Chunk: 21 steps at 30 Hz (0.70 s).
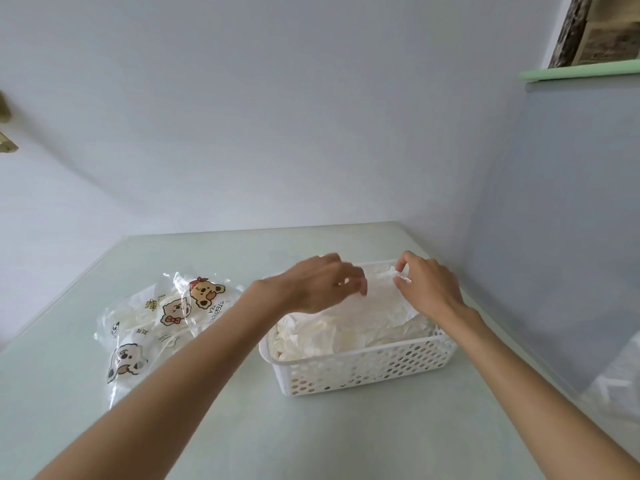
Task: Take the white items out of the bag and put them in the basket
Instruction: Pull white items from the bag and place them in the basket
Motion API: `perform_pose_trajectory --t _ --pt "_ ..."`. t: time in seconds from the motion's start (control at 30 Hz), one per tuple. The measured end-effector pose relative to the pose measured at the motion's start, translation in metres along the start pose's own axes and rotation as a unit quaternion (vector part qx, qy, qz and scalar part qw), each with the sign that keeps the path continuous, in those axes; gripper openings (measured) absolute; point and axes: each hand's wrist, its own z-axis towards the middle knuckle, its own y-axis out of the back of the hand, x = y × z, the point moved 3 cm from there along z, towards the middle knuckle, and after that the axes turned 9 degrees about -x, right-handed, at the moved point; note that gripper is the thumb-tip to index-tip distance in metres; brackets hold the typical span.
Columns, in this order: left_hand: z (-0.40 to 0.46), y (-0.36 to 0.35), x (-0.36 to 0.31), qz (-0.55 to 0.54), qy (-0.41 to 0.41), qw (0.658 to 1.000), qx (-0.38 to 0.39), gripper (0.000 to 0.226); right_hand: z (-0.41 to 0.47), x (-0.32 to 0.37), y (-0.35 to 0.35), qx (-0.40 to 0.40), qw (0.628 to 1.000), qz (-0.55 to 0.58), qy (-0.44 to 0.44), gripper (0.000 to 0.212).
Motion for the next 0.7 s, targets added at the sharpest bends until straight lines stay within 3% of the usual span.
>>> perform_pose_trajectory --t 0.07,0.13,0.27,0.37,0.43,0.53,0.63,0.7 --pt "-0.004 -0.001 -0.001 0.067 -0.005 0.996 0.054 0.037 -0.001 0.002 0.000 0.004 1.000 -0.012 0.012 0.016" --pt "-0.010 0.006 0.000 0.100 -0.001 0.993 0.056 0.041 -0.002 0.003 0.000 -0.002 1.000 -0.019 0.020 0.017" --pt "-0.028 0.025 0.013 0.045 0.067 0.996 0.045 0.037 -0.003 0.005 0.001 -0.011 0.998 -0.042 0.043 0.017" --pt "-0.042 0.031 0.028 0.070 0.105 0.990 0.066 0.030 -0.003 0.005 0.002 0.004 0.996 -0.057 0.062 0.021" --pt "-0.046 0.037 0.035 0.115 0.146 0.982 0.043 0.023 -0.004 0.005 0.009 0.001 0.997 -0.045 0.069 0.029" --pt "-0.040 0.045 0.032 0.151 0.191 0.969 -0.050 0.020 -0.009 0.009 0.024 -0.042 0.994 0.025 0.101 0.036" --pt "-0.022 0.035 0.014 0.115 0.147 0.968 -0.170 0.030 -0.016 0.023 0.031 -0.091 0.976 0.147 0.129 0.028" --pt "-0.010 0.012 0.001 0.109 0.068 0.986 -0.106 0.047 -0.019 0.035 0.024 -0.020 0.971 0.192 0.142 0.033"
